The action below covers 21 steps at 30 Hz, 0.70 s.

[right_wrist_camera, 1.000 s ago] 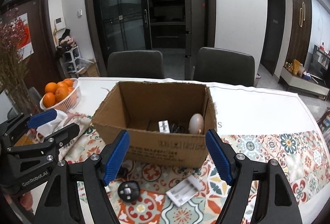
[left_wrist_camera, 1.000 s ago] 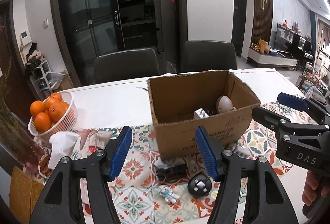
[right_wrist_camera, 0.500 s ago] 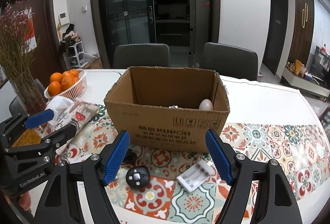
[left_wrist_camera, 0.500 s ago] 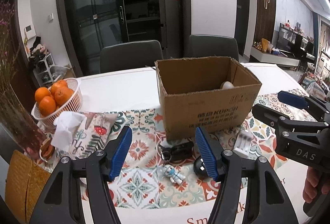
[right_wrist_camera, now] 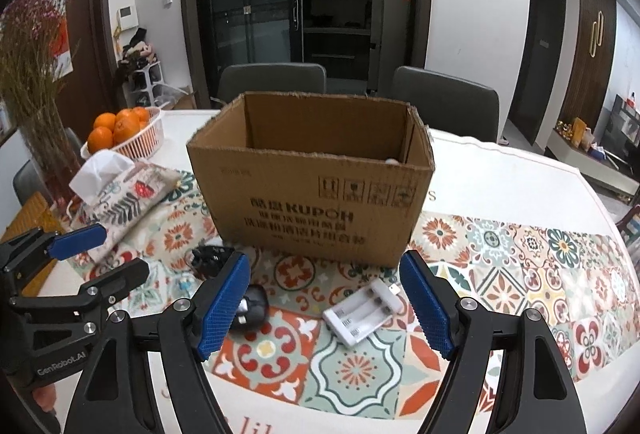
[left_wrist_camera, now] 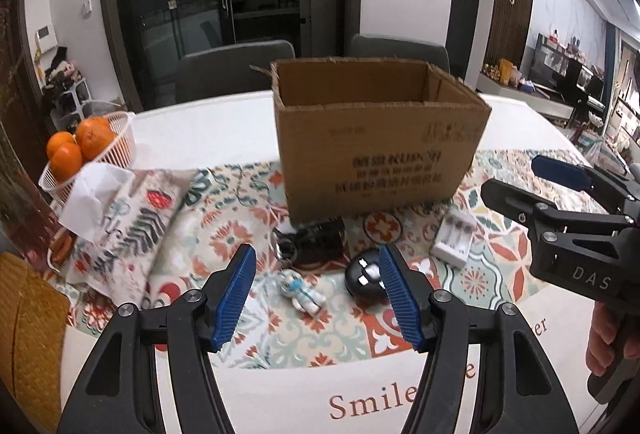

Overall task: Organize rigid objects
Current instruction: 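Withdraw both open grippers from the box back toward the remaining table items, then grasp the black round gadget with the left gripper while the right grasps the white battery charger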

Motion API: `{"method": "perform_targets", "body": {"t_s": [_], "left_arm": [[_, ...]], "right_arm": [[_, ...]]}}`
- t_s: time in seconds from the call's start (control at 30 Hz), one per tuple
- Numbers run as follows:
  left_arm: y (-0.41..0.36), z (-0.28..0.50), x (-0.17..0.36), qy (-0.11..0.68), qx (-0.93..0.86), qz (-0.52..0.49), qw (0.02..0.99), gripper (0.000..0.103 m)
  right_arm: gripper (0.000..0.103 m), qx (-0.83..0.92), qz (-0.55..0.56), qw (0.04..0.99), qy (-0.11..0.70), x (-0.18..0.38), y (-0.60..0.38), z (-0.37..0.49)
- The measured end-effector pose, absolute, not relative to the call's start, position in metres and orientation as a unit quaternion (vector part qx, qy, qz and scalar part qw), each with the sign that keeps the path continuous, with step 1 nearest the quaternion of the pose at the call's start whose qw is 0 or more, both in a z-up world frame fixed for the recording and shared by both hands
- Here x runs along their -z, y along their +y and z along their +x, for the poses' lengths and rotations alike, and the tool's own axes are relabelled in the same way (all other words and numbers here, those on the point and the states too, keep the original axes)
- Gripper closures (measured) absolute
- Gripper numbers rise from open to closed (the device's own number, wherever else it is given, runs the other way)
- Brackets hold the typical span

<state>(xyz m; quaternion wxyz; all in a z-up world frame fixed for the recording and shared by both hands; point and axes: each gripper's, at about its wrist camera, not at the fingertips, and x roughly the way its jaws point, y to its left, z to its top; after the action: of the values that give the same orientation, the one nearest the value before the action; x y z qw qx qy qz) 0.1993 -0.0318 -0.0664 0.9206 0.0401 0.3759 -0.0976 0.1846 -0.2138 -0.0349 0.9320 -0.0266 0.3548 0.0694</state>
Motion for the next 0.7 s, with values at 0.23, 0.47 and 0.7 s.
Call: {"method": "perform_targets", "body": {"t_s": [0.23,0.47,0.7], "left_arm": [[-0.045,0.201,0.086,0.394,0.1,0.039,0.913,0.034],[-0.06,0.207,0.101,0.408,0.105,0.055,0.905,0.029],[-0.077,0.215,0.121,0.426,0.111,0.075,0.895,0.024]], "right_arm": [[0.021,-0.08,-0.028,0.922,0.377,0.057,-0.225,0.189],[0.013,-0.084,-0.043,0.916,0.391,0.072,-0.236,0.194],[0.01,-0.107,-0.063,0.901,0.416,0.093,-0.248,0.207]]}}
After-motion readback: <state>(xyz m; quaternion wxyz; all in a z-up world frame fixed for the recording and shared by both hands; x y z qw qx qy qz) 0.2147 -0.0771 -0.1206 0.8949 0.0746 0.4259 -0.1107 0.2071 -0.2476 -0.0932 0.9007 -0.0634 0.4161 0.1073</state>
